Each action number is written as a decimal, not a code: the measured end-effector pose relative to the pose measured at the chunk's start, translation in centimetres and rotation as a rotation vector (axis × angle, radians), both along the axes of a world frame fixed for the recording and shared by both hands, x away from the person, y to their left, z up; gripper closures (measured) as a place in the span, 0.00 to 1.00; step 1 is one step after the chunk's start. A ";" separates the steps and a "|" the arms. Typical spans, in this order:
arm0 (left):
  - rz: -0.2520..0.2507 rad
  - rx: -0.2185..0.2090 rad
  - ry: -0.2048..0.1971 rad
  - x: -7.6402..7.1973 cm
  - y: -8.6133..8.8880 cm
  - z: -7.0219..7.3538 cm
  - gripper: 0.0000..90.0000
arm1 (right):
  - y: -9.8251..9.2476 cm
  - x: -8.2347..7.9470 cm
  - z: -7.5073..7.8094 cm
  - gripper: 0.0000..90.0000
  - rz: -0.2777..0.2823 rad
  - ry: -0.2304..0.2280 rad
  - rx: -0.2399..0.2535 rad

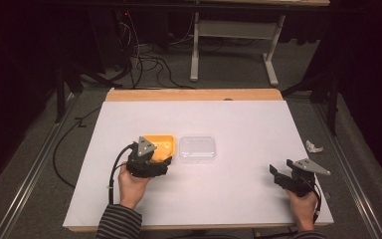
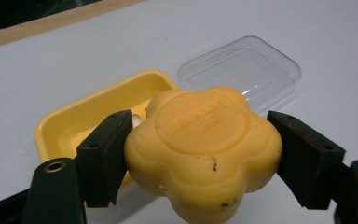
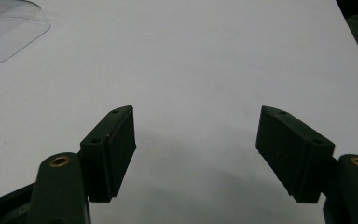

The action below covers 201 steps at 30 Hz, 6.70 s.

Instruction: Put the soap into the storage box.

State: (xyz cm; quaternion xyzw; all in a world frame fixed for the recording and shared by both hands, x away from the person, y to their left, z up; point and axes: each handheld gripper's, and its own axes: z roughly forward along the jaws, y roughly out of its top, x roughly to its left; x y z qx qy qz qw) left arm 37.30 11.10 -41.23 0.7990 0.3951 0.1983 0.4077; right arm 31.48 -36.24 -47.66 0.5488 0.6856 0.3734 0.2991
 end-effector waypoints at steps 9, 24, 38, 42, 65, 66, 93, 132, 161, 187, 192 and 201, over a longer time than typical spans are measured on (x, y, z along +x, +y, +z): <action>0.020 -0.019 0.018 1.4 0.3 -0.2 0.29 | -0.2 -0.2 0.0 0.32 -0.021 -0.016 0.017; 0.067 -0.013 0.030 3.2 0.9 -1.2 0.29 | -0.3 -0.2 0.0 0.32 -0.014 -0.023 0.021; 0.122 0.017 0.050 4.9 1.5 -2.3 0.29 | -0.2 -0.2 0.0 0.32 -0.011 -0.023 0.017; 0.136 0.019 0.050 5.2 1.6 -2.6 0.29 | -0.2 -0.2 0.0 0.32 -0.012 -0.024 0.017; 0.180 0.029 0.079 6.8 1.2 -4.4 0.29 | -0.2 -0.2 0.0 0.32 -0.012 -0.026 0.011; 0.181 0.029 0.079 6.8 1.2 -4.4 0.29 | -0.2 -0.2 0.0 0.32 -0.012 -0.026 0.011; 0.169 0.051 0.103 7.1 1.2 -4.9 0.28 | -0.1 -0.2 0.0 0.32 -0.012 -0.026 0.011; 0.134 -0.077 0.009 3.3 3.3 -0.7 0.22 | -0.1 -0.1 0.0 0.32 -0.006 -0.015 0.006; 0.081 -0.141 -0.072 -1.3 3.0 1.3 0.21 | -0.1 -0.2 0.0 0.32 -0.002 -0.020 0.007; 0.025 -0.167 -0.041 -3.9 3.0 0.1 0.21 | -0.1 -0.1 0.0 0.32 -0.014 -0.008 0.011; 0.011 -0.169 -0.036 -4.1 2.6 -0.2 0.21 | -0.1 -0.1 0.0 0.32 -0.014 -0.011 0.010; -0.004 -0.170 -0.025 -4.3 1.9 -0.8 0.21 | -0.1 -0.1 0.0 0.32 -0.014 -0.013 0.008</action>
